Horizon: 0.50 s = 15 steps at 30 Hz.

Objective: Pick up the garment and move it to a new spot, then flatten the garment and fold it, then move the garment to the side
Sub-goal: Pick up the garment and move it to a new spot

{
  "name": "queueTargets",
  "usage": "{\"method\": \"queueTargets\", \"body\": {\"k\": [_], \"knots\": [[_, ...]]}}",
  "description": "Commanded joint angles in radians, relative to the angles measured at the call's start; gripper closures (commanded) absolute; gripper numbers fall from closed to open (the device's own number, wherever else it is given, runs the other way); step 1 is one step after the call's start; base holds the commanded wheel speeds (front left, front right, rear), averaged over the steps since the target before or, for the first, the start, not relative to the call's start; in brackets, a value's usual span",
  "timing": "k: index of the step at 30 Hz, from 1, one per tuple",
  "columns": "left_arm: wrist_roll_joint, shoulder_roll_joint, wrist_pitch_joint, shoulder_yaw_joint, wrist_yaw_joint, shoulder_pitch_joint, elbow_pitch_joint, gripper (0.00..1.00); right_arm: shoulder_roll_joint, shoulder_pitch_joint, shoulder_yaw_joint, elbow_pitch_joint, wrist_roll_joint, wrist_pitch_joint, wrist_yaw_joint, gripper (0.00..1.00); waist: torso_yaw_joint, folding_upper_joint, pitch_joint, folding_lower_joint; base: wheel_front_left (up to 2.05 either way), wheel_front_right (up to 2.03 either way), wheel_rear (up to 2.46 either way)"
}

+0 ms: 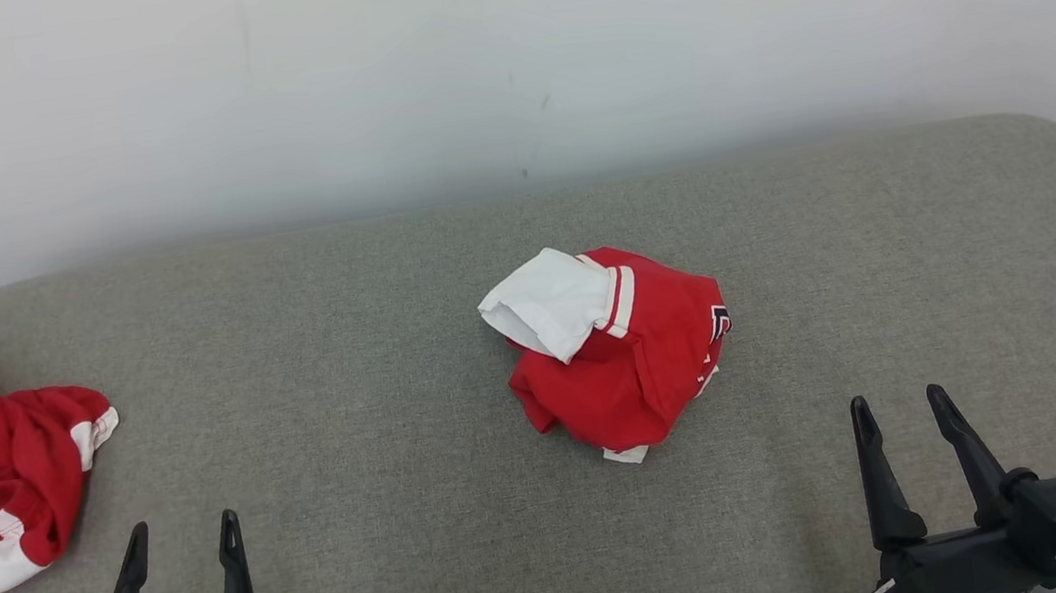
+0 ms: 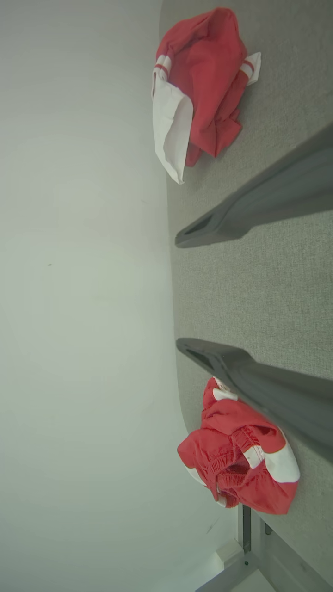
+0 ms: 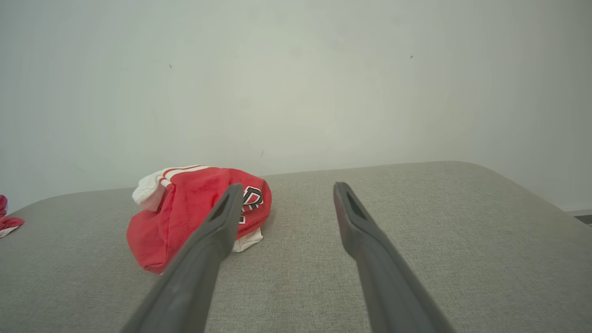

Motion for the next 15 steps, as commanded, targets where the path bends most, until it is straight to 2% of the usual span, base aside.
{"method": "queueTargets", "body": {"k": [1,15], "knots": [[0.011,-0.015,-0.004,0.015,0.004,0.022,-0.016,0.0,0.002,0.01,-0.003,-0.001,-0.01,-0.002,-0.002,0.0,0.003,0.0,0.003,0.0001,0.0,0.0,0.0],[0.081,-0.104,-0.004,0.141,-0.022,0.092,-0.063,0.0,0.003,0.004,0.007,0.009,0.001,-0.002,-0.002,0.0,0.0,0.0,0.01,0.0001,0.0,0.0,0.0]]}}
